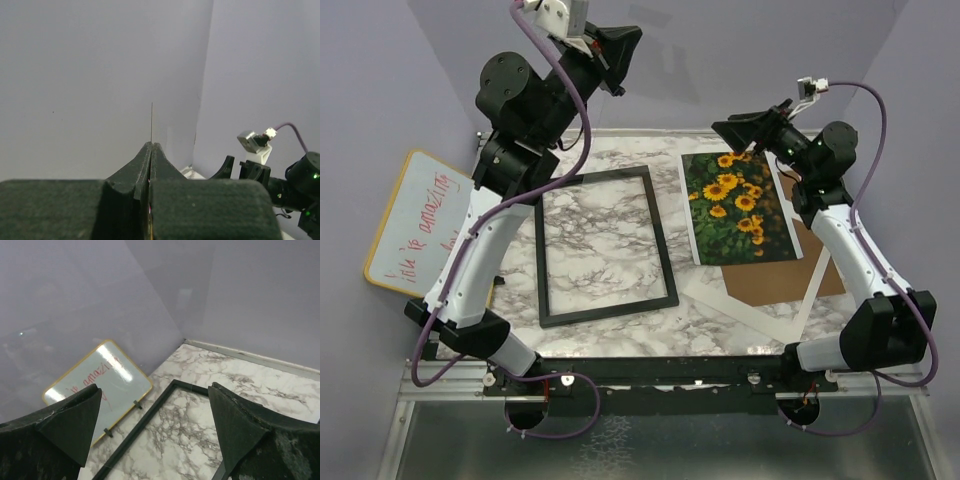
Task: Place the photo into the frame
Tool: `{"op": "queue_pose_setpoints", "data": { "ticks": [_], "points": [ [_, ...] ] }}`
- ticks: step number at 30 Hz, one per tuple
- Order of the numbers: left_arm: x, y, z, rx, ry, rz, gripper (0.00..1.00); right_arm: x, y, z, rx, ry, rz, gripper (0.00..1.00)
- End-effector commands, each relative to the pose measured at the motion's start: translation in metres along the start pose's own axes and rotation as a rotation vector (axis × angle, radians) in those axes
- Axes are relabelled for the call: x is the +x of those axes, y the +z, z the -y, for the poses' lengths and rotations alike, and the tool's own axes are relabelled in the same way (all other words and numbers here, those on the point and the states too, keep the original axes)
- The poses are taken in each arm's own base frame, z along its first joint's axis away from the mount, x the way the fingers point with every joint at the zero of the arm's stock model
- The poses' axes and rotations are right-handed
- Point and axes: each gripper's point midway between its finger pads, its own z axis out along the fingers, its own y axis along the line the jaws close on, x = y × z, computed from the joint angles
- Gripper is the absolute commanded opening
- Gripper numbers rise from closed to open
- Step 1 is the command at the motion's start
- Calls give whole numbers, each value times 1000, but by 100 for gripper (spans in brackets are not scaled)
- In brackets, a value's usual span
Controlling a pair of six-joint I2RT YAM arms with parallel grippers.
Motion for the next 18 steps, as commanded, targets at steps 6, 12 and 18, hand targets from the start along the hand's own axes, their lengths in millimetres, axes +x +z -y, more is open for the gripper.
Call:
{"op": "queue_pose_setpoints", "data": {
  "ticks": [6,12,18],
  "points": [
    [-103,-36,40,168,-53,297,0,-17,-4,-48,-301,37,109,94],
    [-115,-49,46,191,-45,323,0,-23,5,-59,-405,17,91,95],
    [-121,-51,43,169,-59,343,0,-23,7,-78,-506,-12,84,96]
  ]
}}
